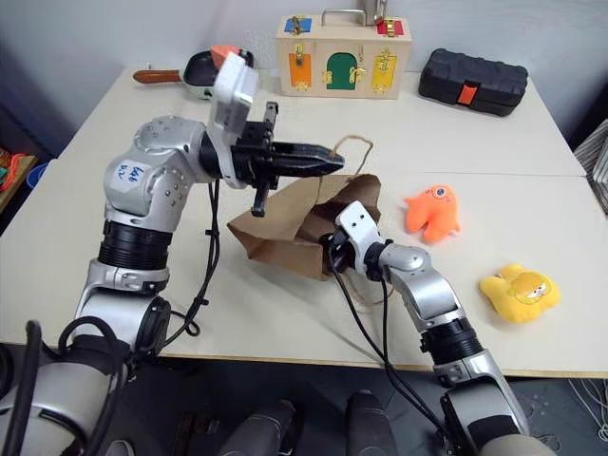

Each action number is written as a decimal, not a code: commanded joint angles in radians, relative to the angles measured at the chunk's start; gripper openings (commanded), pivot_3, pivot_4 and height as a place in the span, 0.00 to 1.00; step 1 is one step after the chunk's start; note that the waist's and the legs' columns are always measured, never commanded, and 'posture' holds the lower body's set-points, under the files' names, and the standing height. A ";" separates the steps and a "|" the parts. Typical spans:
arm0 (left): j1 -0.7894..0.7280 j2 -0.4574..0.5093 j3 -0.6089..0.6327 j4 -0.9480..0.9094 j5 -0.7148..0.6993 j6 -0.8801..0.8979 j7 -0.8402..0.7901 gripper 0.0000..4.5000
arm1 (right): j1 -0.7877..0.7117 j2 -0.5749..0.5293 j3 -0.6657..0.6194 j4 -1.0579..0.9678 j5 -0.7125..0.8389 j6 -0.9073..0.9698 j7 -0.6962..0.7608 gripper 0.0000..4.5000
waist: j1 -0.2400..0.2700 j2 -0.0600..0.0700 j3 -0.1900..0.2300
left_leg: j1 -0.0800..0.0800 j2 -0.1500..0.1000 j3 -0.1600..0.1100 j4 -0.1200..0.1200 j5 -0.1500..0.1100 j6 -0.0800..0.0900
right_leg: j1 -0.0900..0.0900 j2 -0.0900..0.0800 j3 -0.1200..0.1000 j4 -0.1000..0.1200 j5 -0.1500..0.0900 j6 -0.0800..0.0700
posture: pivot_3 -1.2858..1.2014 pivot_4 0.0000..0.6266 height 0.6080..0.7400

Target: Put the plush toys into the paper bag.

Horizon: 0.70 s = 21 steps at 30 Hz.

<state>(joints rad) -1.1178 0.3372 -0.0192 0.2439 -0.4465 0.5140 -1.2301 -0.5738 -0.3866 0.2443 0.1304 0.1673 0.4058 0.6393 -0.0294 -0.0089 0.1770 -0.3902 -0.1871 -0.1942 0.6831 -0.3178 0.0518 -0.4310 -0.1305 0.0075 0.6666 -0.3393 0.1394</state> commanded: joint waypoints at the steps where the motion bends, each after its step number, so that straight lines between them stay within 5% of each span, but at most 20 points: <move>1: -0.020 0.001 0.017 -0.046 -0.042 0.013 0.011 0.00 | -0.018 -0.014 0.024 -0.001 -0.045 -0.035 0.036 0.01 | -0.002 0.000 0.000 | 0.000 0.000 0.000 0.000 0.000 0.000 | 0.000 0.000 0.000 0.000 0.000 0.000 | 0.52 0.24 1.00; 14: 0.036 -0.020 -0.075 -0.127 -0.063 0.011 -0.069 0.00 | -0.290 0.004 0.185 0.194 -0.062 0.001 0.485 0.01 | -0.002 0.000 0.000 | 0.000 0.001 0.002 0.001 0.000 0.000 | -0.001 0.000 0.000 0.001 0.000 0.000 | 0.52 0.24 1.00; 21: 0.037 -0.018 -0.070 -0.136 -0.060 0.003 -0.048 0.00 | -0.359 0.171 0.031 0.480 -0.037 0.038 0.303 0.01 | -0.010 0.001 0.000 | 0.000 0.002 0.002 0.001 -0.001 -0.001 | -0.001 0.001 -0.001 0.002 0.001 -0.001 | 0.52 0.24 1.00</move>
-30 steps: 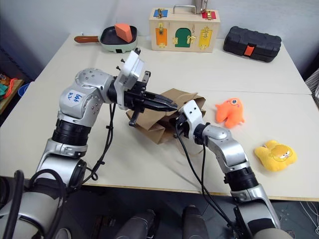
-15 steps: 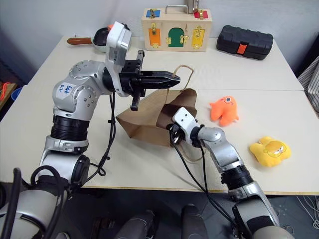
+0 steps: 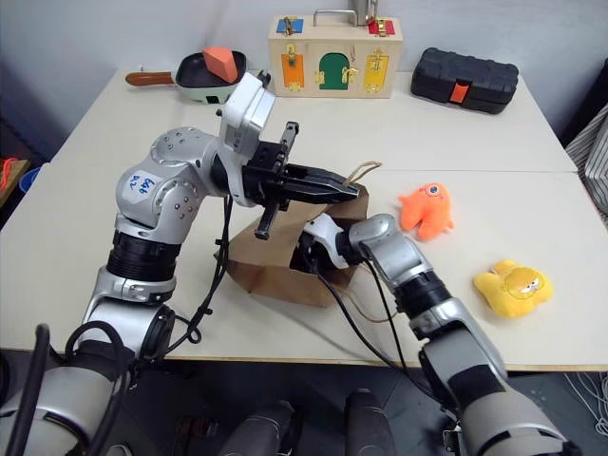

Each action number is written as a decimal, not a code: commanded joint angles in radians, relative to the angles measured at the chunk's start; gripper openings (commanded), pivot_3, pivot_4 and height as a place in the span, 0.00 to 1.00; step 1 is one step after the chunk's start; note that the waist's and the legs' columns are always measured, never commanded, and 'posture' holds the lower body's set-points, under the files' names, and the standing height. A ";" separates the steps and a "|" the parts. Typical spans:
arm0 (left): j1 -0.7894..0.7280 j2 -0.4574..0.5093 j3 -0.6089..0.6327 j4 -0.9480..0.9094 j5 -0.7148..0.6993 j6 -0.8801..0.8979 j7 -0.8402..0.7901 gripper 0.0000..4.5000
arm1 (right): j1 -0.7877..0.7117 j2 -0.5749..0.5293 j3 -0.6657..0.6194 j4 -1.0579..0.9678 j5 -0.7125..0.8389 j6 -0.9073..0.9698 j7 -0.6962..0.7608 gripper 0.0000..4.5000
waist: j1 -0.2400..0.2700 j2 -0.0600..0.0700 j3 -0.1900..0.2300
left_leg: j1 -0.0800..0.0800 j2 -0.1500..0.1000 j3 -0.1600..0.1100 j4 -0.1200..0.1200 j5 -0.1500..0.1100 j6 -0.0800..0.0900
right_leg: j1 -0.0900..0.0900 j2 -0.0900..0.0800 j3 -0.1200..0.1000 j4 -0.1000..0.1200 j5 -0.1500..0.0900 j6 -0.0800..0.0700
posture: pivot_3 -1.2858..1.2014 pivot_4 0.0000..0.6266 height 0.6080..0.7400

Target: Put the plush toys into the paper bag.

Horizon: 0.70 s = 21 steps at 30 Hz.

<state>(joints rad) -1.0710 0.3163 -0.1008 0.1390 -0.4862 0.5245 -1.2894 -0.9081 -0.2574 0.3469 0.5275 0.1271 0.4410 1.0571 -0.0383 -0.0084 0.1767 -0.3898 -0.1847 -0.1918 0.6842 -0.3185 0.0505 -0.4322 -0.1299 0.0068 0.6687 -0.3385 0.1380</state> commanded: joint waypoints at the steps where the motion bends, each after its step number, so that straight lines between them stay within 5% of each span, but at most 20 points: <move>1: -0.013 0.005 0.017 -0.030 -0.022 -0.006 0.015 0.00 | -0.029 0.056 -0.084 0.119 -0.013 -0.011 -0.165 0.01 | -0.002 0.000 0.000 | 0.000 0.000 0.000 0.000 0.000 0.000 | 0.000 0.000 0.000 0.002 0.000 0.000 | 0.52 0.24 1.00; 14: -0.116 0.009 0.094 0.144 0.023 -0.129 0.115 0.00 | -0.027 0.085 -0.075 0.175 -0.264 -0.230 -0.649 0.01 | 0.001 0.001 -0.002 | 0.003 0.000 0.000 0.002 0.000 0.000 | 0.000 0.000 0.000 0.007 0.001 -0.002 | 0.52 0.24 1.00; 21: -0.103 -0.009 0.066 0.154 0.027 -0.163 0.103 0.00 | -0.044 0.197 -0.173 0.117 -0.067 -0.080 -0.458 0.01 | -0.019 0.001 -0.002 | 0.003 0.000 0.000 0.001 0.000 -0.001 | -0.001 0.000 0.000 0.008 0.001 -0.002 | 0.52 0.24 1.00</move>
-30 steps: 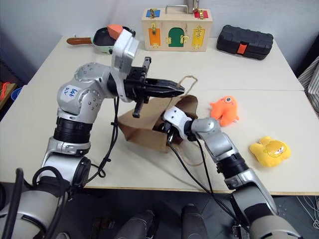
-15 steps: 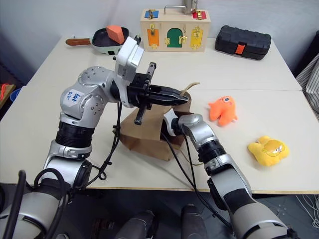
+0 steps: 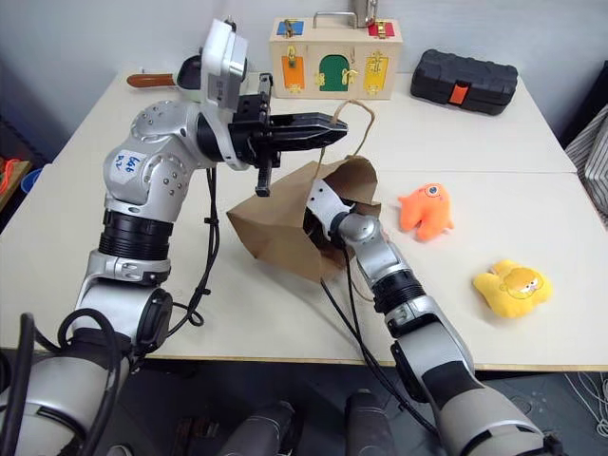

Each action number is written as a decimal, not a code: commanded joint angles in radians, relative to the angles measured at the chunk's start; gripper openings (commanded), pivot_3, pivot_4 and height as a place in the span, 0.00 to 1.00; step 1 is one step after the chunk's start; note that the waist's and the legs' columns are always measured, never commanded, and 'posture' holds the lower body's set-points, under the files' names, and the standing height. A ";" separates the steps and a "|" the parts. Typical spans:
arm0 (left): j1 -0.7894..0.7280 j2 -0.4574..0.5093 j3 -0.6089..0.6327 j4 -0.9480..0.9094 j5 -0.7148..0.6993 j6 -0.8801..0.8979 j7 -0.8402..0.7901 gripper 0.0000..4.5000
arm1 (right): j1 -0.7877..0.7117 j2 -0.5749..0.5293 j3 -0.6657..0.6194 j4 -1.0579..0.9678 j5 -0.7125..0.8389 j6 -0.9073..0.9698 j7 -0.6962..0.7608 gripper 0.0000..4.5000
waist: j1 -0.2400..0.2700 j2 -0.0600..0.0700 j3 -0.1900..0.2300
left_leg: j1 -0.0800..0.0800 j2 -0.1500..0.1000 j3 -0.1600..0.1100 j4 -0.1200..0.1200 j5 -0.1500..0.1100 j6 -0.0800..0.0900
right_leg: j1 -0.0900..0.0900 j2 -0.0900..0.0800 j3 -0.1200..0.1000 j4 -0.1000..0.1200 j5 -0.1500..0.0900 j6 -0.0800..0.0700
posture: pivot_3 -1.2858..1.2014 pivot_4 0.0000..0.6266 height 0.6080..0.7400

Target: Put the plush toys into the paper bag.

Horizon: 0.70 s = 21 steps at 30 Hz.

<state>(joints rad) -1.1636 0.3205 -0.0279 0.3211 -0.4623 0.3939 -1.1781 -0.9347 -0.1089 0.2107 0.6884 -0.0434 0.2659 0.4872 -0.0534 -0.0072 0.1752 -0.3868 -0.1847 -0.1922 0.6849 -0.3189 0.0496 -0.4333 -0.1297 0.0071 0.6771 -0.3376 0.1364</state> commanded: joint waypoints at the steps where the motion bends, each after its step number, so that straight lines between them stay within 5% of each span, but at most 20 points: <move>1: -0.009 -0.018 -0.013 -0.024 0.006 -0.039 -0.011 0.00 | -0.024 0.065 -0.047 -0.062 0.147 0.164 0.167 0.01 | -0.008 0.000 0.000 | 0.000 0.000 0.000 0.000 0.000 0.000 | 0.000 0.000 0.000 0.000 0.000 0.000 | 0.52 0.24 1.00; 5: -0.019 -0.033 -0.013 -0.011 0.004 -0.049 -0.007 0.00 | -0.062 0.111 -0.094 -0.007 0.187 0.252 0.156 0.01 | -0.026 0.000 0.000 | 0.000 0.001 0.000 -0.001 0.000 0.000 | -0.001 0.001 0.000 0.001 0.000 0.000 | 0.52 0.24 1.00; 14: -0.024 0.006 0.014 -0.031 0.003 -0.037 0.011 0.00 | -0.110 0.028 -0.059 0.236 -0.048 -0.090 -0.253 0.01 | -0.023 0.000 0.000 | -0.001 -0.001 0.000 0.000 0.000 -0.001 | -0.008 -0.001 0.001 0.012 0.000 0.000 | 0.52 0.24 1.00; 21: -0.007 0.031 0.019 0.030 0.030 -0.081 0.027 0.00 | -0.055 -0.009 -0.036 0.093 -0.072 -0.132 -0.197 0.01 | -0.032 0.000 0.000 | -0.002 0.000 0.001 0.000 0.000 -0.001 | -0.010 -0.001 0.002 0.012 0.000 0.000 | 0.52 0.24 1.00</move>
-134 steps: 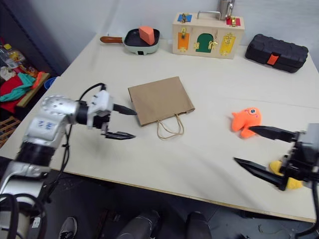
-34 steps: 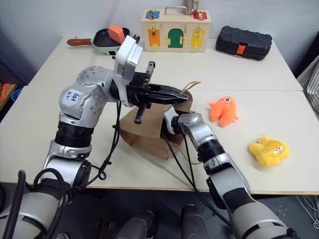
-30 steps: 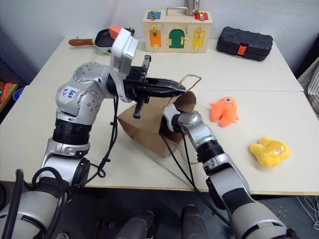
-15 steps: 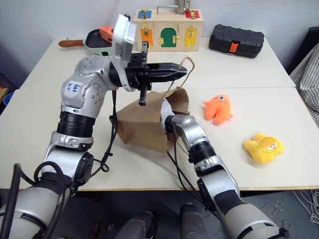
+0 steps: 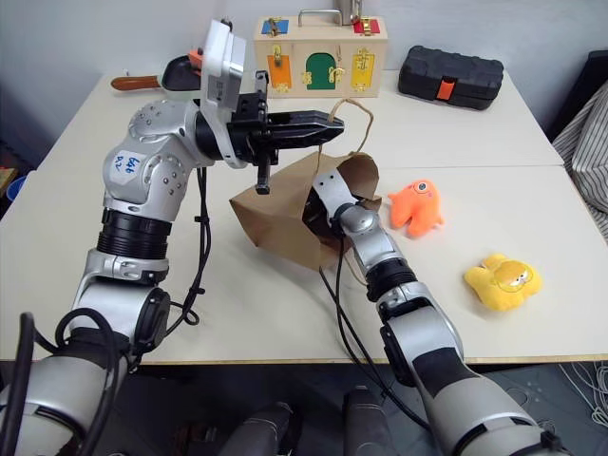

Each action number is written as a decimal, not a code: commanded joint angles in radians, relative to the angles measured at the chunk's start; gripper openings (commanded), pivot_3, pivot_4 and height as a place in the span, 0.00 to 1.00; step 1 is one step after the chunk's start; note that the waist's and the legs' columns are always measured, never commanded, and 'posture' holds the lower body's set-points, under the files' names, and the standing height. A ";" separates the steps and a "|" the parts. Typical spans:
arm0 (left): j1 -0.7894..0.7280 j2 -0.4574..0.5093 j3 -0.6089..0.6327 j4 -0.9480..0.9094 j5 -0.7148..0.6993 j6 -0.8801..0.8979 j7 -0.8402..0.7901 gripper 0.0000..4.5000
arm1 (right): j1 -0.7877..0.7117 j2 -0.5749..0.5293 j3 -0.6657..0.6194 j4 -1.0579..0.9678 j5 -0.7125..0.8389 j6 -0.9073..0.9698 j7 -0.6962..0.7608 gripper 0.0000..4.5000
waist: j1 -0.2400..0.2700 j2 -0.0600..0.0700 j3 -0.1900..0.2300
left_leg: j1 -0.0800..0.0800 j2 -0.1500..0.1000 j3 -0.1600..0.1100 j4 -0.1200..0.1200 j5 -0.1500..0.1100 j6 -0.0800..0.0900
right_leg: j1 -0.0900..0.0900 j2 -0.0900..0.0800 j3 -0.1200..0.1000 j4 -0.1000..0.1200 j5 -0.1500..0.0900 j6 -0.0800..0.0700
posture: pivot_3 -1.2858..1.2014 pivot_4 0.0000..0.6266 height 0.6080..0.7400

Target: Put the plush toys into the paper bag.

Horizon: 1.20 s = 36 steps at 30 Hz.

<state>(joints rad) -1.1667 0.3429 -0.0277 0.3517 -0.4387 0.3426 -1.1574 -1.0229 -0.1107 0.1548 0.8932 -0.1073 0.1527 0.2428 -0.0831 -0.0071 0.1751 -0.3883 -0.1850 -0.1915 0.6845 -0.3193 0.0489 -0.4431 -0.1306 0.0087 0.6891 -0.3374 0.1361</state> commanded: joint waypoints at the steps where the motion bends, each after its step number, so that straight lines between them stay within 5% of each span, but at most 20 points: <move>1: -0.003 0.007 0.017 0.000 0.008 -0.034 0.007 0.00 | 0.053 -0.009 0.020 -0.159 0.003 -0.015 0.078 0.01 | -0.003 0.000 0.000 | 0.000 0.000 0.001 0.000 0.000 0.000 | -0.001 0.000 0.000 0.000 0.000 0.000 | 0.52 0.24 1.00; 8: 0.019 0.003 -0.009 0.028 0.046 -0.091 -0.014 0.00 | 0.309 -0.118 -0.026 -0.822 0.271 0.324 0.409 0.01 | 0.004 0.000 0.000 | -0.003 0.001 0.001 0.000 0.000 0.000 | -0.002 0.000 0.000 -0.001 0.000 0.000 | 0.52 0.24 1.00; 14: 0.025 0.006 -0.003 0.014 0.037 -0.071 -0.024 0.00 | 0.437 -0.336 -0.208 -1.207 0.471 0.654 0.464 0.01 | 0.039 0.000 0.000 | -0.005 0.000 0.001 0.000 0.000 0.000 | -0.002 0.000 -0.001 -0.006 0.000 0.000 | 0.52 0.24 1.00; 19: 0.029 0.011 -0.002 -0.015 0.028 -0.047 -0.029 0.00 | 0.528 -0.492 -0.390 -1.340 0.600 0.838 0.466 0.01 | 0.057 0.000 0.000 | -0.007 0.001 0.004 0.000 0.000 0.000 | -0.002 0.000 0.000 -0.010 0.000 0.000 | 0.52 0.24 1.00; 24: 0.035 0.019 -0.002 -0.032 0.027 -0.029 -0.035 0.00 | 0.497 -0.532 -0.542 -1.224 0.624 0.908 0.364 0.34 | 0.055 0.000 0.000 | -0.007 0.001 0.011 0.000 0.000 0.000 | -0.002 -0.001 0.000 -0.012 0.000 0.000 | 0.52 0.24 1.00; 32: 0.027 0.016 -0.006 -0.030 0.032 -0.023 -0.039 0.00 | 0.362 -0.493 -0.498 -0.741 0.454 0.685 0.187 0.98 | 0.052 -0.001 0.000 | -0.006 0.002 0.016 0.000 0.000 0.001 | -0.002 -0.001 0.002 -0.011 0.000 0.000 | 0.52 0.24 1.00; 36: 0.023 0.014 -0.006 -0.030 0.034 -0.023 -0.038 0.00 | 0.278 -0.425 -0.495 -0.578 0.474 0.683 0.170 1.00 | 0.050 0.000 0.000 | -0.005 0.003 0.017 0.000 0.000 0.001 | -0.002 -0.001 0.002 -0.010 0.000 0.000 | 0.52 0.24 1.00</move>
<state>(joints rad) -1.1258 0.3546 -0.0411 0.3579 -0.3944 0.3262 -1.1942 -0.7139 -0.5429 -0.3233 0.2953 0.3436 0.8423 0.4203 -0.0329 -0.0076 0.1752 -0.3931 -0.1820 -0.1745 0.6843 -0.3191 0.0498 -0.4451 -0.1313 0.0109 0.6789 -0.3374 0.1361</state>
